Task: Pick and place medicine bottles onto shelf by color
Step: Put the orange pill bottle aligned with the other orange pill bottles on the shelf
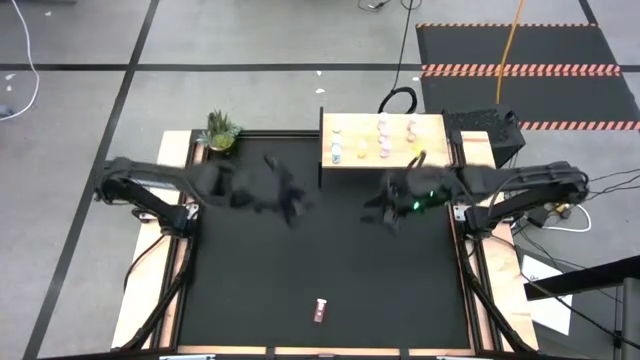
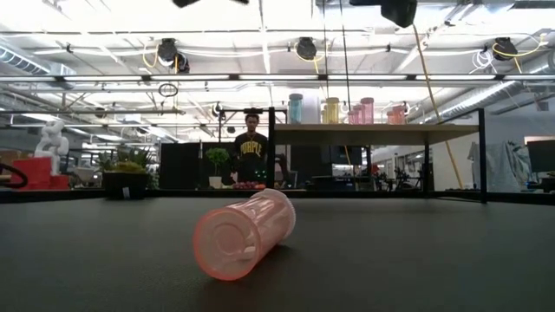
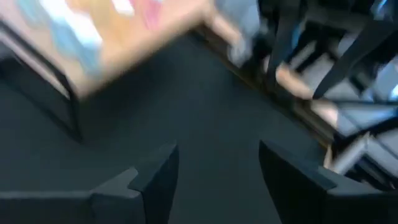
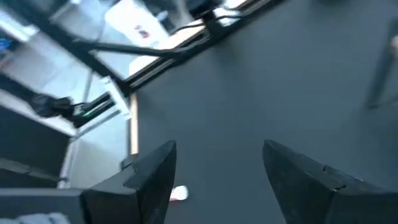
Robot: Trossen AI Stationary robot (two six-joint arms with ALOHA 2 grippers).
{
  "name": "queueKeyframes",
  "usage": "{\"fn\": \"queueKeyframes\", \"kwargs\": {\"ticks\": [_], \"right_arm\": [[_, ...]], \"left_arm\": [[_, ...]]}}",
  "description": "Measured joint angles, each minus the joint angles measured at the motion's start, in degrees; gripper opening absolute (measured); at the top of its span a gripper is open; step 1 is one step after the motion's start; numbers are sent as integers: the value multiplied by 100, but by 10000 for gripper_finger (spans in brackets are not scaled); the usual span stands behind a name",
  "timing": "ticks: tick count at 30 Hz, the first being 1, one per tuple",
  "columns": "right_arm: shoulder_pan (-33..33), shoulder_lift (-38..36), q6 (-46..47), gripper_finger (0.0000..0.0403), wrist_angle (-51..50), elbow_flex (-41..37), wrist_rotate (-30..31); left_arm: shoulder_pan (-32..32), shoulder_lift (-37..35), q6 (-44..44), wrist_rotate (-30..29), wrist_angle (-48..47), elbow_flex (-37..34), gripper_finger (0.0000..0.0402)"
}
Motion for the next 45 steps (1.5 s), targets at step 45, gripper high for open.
{"fn": "queueKeyframes", "kwargs": {"ticks": [45], "right_arm": [[2762, 42, 2882, 201, 1833, -2107, 2124]], "left_arm": [[-2261, 3985, -5041, 1691, 1936, -266, 214]]}}
